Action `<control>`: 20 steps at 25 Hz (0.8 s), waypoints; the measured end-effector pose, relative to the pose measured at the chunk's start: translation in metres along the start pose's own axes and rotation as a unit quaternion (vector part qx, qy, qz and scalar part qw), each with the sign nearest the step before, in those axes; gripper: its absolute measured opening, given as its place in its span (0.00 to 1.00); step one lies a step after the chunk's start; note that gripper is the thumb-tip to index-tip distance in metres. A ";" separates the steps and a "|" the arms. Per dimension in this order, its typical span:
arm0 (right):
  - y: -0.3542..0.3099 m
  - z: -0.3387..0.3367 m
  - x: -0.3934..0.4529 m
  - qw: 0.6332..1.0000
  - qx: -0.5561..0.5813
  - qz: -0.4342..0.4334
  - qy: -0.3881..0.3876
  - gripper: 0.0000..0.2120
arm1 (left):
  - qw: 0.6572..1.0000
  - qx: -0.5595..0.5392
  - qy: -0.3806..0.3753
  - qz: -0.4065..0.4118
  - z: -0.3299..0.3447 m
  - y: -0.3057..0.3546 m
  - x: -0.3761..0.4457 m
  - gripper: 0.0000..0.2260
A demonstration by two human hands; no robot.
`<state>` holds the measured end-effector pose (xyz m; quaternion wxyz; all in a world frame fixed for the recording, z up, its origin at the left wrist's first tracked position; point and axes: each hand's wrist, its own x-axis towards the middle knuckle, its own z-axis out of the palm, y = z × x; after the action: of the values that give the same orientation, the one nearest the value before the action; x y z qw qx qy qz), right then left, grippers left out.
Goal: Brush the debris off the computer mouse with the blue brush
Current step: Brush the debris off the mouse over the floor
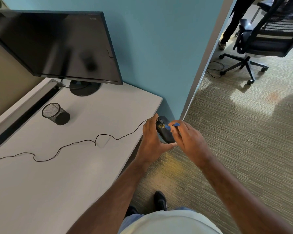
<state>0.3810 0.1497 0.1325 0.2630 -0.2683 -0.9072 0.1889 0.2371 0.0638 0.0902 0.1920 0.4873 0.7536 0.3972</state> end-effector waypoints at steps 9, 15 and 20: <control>-0.013 0.012 -0.011 0.997 0.008 -0.040 -0.060 0.19 | 0.999 -0.031 -0.020 -0.026 -0.001 0.002 0.003 0.50; -0.008 -0.001 -0.002 0.999 0.040 -0.007 -0.003 0.16 | 1.000 -0.013 -0.018 0.001 0.000 0.001 0.000 0.55; 0.005 -0.005 0.009 1.000 0.005 0.009 0.009 0.20 | 1.000 -0.015 -0.011 -0.007 0.002 0.001 -0.003 0.58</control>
<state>0.3794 0.1603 0.1379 0.2707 -0.2765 -0.9015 0.1938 0.2405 0.0617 0.0896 0.2105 0.4838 0.7487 0.4014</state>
